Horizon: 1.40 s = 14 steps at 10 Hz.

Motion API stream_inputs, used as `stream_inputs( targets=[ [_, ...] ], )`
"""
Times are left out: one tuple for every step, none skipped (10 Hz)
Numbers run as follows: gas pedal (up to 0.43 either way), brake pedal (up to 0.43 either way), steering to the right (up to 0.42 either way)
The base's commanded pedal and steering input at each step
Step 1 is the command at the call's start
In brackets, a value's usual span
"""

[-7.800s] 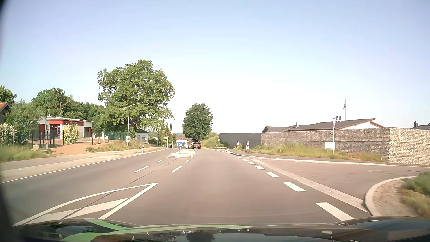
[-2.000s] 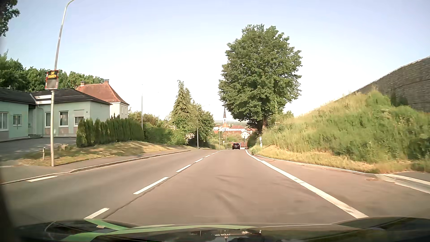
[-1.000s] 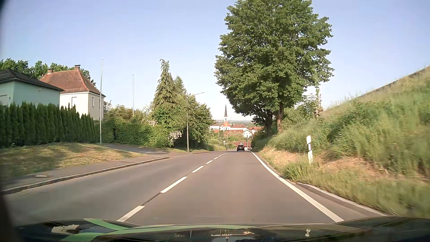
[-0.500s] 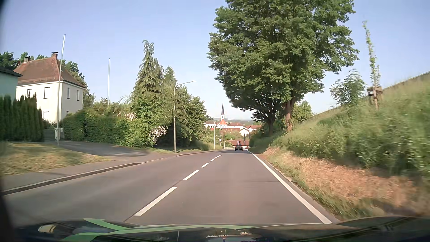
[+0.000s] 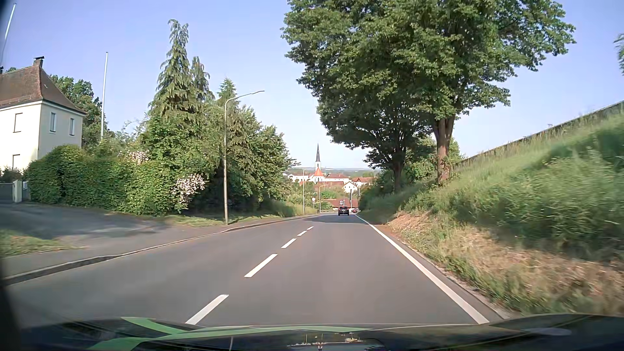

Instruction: Follow the waypoints while adhering to traffic rules and regulations

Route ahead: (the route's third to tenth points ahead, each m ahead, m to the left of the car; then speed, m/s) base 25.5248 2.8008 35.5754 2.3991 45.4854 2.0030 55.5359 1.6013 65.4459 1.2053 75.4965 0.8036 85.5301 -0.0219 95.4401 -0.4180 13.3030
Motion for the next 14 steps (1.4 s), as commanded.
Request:
stream_inputs(
  targets=[
    [0.0, 0.012, 0.009],
    [0.0, 0.018, 0.009],
    [0.0, 0.024, 0.009],
    [0.0, 0.018, 0.008],
    [0.0, 0.018, 0.006],
    [0.0, 0.018, 0.006],
    [0.0, 0.024, 0.005],
    [0.0, 0.03, 0.005],
    [0.0, 0.037, 0.005],
    [0.0, 0.049, 0.005],
    [0.0, 0.055, 0.005],
    [0.0, 0.061, 0.005],
    [0.0, 0.061, 0.005],
    [0.0, 0.049, 0.005]
  ],
)
